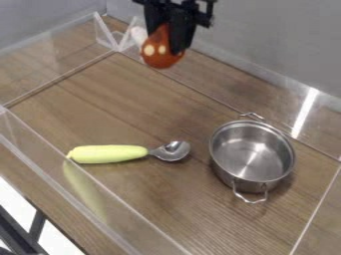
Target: Put mushroom into the silver pot
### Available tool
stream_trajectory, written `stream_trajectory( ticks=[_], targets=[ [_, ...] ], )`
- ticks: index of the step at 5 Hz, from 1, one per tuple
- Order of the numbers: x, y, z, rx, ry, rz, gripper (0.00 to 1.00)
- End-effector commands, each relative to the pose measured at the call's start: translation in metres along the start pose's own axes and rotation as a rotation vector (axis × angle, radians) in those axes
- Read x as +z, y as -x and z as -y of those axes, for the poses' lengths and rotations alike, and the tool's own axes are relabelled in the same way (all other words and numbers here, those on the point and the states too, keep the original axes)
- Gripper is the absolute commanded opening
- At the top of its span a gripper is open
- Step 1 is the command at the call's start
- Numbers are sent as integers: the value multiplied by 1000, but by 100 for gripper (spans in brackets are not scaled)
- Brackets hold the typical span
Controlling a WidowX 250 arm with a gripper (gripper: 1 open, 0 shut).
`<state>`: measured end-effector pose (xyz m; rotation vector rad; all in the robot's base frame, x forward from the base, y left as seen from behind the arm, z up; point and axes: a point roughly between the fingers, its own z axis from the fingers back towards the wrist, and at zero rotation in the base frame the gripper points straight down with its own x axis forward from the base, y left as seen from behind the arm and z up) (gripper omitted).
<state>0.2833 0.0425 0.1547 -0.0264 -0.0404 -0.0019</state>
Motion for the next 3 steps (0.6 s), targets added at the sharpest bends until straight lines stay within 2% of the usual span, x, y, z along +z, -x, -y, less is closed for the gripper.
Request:
stream_trajectory(
  ticks=[1, 3],
  targets=[
    [16, 11, 26, -37, 5, 45, 0],
    [13, 21, 65, -100, 20, 32, 0]
  ],
)
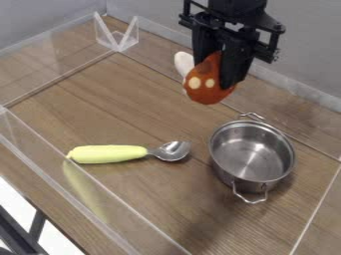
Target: Put mushroom into the silver pot
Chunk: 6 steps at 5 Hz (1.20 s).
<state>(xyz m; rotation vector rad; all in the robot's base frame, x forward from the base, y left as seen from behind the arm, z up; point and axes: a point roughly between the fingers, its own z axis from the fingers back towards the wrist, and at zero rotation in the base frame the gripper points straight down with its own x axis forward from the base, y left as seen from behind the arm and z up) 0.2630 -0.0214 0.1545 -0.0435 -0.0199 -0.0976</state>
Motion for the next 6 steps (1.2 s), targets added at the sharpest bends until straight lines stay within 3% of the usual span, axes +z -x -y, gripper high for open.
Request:
stream_trajectory(
  ticks=[1, 3, 4, 6],
  targets=[
    [12, 4, 18, -9, 4, 54, 0],
    [-4, 6, 66, -35, 4, 40, 0],
    [-16, -1, 74, -21, 0, 37, 0],
    [-39, -7, 66, -25, -5, 56, 0]
  ],
)
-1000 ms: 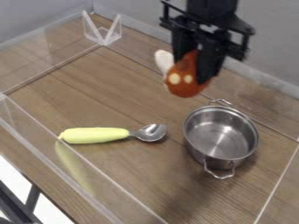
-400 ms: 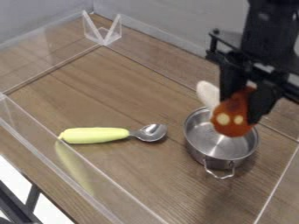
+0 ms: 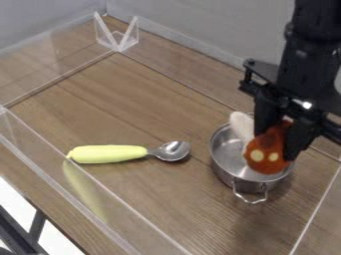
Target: Put mushroom into the silver pot
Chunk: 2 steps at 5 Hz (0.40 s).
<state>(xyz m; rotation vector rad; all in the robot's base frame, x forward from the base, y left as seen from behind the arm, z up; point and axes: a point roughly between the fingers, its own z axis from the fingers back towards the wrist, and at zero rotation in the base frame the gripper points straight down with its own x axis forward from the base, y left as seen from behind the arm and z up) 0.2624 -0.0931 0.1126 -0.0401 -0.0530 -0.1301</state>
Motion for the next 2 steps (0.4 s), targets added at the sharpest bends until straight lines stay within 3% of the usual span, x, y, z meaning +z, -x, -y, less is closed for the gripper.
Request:
stream_trajectory(
  ticks=[1, 2],
  targets=[
    [-1, -9, -10, 3, -4, 34, 0],
    [-9, -16, -18, 1, -7, 42, 0]
  ],
)
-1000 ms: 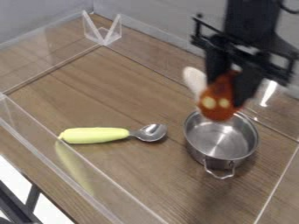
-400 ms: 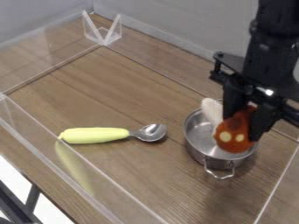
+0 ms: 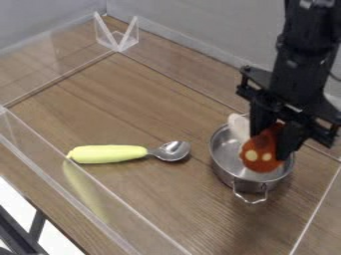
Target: Put mushroom into the silver pot
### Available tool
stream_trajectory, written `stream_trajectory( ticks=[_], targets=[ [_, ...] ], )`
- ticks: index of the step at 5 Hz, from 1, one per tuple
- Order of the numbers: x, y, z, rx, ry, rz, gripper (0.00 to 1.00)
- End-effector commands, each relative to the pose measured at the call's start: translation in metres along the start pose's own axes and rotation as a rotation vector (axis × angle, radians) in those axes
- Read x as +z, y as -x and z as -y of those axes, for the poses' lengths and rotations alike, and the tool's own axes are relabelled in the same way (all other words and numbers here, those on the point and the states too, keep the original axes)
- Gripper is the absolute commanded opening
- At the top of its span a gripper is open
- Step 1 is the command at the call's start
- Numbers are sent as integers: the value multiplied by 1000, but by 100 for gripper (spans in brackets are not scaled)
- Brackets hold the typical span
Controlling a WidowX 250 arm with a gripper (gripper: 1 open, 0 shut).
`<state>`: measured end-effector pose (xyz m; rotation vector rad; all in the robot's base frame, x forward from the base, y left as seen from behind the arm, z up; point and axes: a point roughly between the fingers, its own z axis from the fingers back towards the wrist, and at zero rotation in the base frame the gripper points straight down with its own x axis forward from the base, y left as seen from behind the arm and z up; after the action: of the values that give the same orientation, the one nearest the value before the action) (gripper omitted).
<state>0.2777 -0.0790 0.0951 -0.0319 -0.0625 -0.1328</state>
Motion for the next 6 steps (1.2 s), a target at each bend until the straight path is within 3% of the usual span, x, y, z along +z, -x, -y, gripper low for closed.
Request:
stream_trajectory(
  ticks=[1, 6],
  targets=[
    [-1, -13, -7, 6, -3, 39, 0],
    [-45, -42, -24, 14, -16, 64, 0]
  ],
)
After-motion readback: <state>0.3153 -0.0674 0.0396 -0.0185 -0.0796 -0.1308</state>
